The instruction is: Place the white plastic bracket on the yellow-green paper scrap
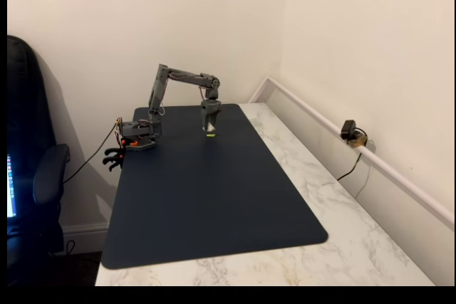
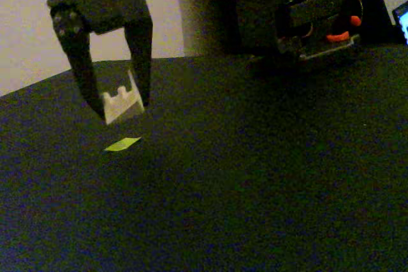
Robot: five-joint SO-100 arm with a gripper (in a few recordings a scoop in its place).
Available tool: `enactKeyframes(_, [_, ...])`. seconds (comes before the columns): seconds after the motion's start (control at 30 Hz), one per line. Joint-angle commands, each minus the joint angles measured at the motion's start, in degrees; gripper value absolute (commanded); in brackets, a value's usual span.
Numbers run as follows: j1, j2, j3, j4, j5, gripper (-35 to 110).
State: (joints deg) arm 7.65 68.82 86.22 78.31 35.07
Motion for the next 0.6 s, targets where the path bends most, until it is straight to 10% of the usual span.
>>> enactKeyframes(0.0, [2.11,0.88,-0.7,-0.7,-0.18,0])
enactKeyframes(0.57, [0.18,5.45,0.44,1.05,-4.92,39])
